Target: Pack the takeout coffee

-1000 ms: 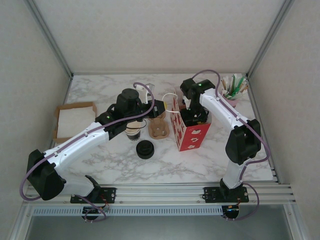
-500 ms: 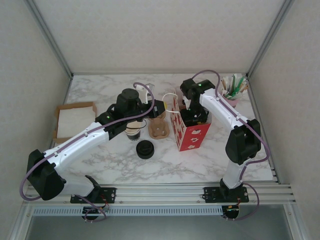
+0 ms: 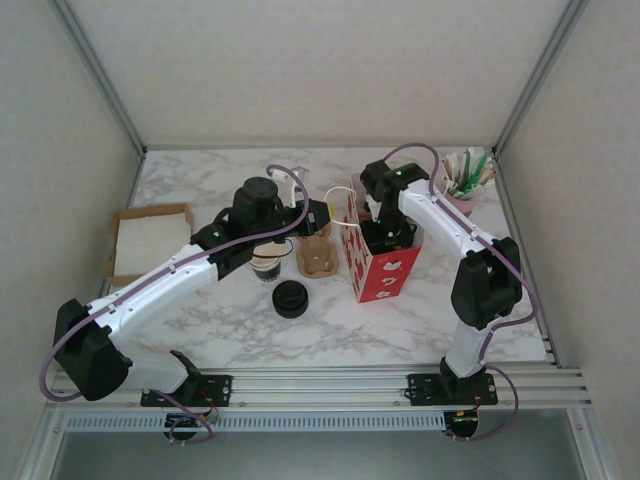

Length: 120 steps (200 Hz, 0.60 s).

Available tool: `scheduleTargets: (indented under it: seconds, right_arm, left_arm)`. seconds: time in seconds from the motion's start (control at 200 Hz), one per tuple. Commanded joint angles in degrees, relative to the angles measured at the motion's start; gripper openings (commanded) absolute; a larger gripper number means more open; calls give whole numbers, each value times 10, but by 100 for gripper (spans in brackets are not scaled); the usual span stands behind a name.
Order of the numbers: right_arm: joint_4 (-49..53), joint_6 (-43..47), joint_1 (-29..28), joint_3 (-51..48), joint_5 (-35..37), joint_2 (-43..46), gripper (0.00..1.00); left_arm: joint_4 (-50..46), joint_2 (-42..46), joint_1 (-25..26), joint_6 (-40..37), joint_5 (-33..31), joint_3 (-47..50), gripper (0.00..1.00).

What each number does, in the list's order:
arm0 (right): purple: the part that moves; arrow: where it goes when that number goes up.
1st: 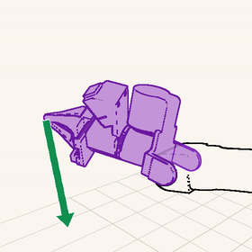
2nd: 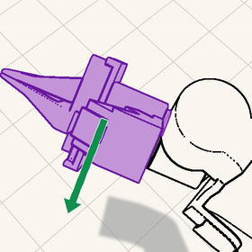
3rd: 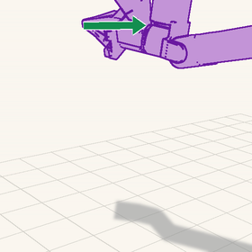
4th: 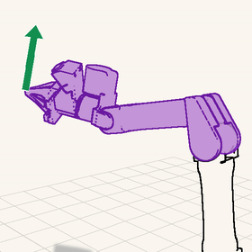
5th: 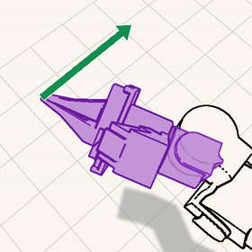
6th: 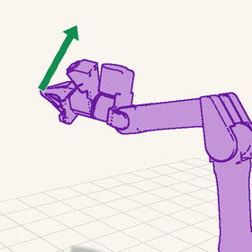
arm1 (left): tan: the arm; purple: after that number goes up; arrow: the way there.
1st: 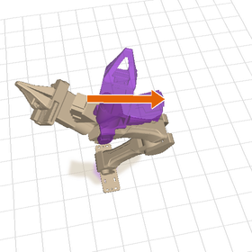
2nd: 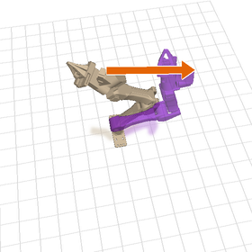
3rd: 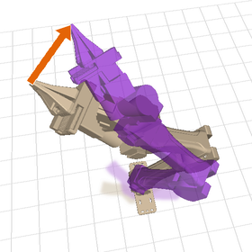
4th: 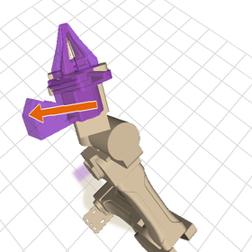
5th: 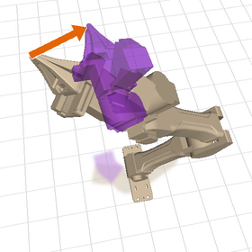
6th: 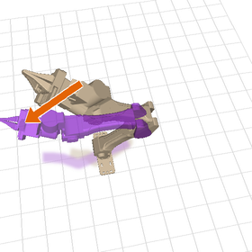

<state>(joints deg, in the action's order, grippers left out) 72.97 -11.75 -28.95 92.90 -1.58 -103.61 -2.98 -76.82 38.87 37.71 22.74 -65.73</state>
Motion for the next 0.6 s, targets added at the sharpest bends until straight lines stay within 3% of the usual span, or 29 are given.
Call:
scheduleTargets:
  seconds: [0.0, 0.596]
  right_arm:
    - [-4, -3, 4, -24, 0, -9, 66]
    - [28, -7, 4, 16, 7, 14, 76]
  left_arm:
    - [8, 2, -6, 5, 2, 6, 0]
    - [9, 2, -5, 6, 1, 6, 0]
